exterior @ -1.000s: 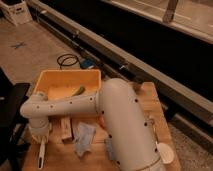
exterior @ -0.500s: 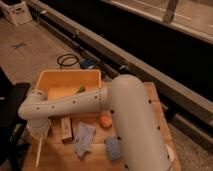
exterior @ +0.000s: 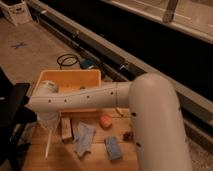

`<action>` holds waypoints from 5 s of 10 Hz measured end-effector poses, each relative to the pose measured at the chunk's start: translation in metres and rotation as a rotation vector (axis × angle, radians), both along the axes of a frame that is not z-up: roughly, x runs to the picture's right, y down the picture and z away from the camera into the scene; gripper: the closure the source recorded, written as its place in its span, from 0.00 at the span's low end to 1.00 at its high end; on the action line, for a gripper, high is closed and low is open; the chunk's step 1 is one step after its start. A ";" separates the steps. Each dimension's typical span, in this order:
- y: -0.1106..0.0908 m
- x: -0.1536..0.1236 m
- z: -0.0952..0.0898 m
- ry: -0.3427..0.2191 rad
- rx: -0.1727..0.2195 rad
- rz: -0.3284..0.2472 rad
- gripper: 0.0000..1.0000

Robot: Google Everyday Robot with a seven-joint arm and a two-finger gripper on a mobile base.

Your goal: Place brush in metal cup

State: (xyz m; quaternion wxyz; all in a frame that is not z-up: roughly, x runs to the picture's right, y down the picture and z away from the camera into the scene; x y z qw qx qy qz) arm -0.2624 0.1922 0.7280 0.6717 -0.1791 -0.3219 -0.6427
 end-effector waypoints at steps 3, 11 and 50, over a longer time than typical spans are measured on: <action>-0.016 0.051 -0.012 0.092 0.028 0.065 1.00; 0.016 0.153 -0.010 0.348 -0.100 0.165 1.00; -0.265 0.402 0.081 0.806 0.209 0.896 1.00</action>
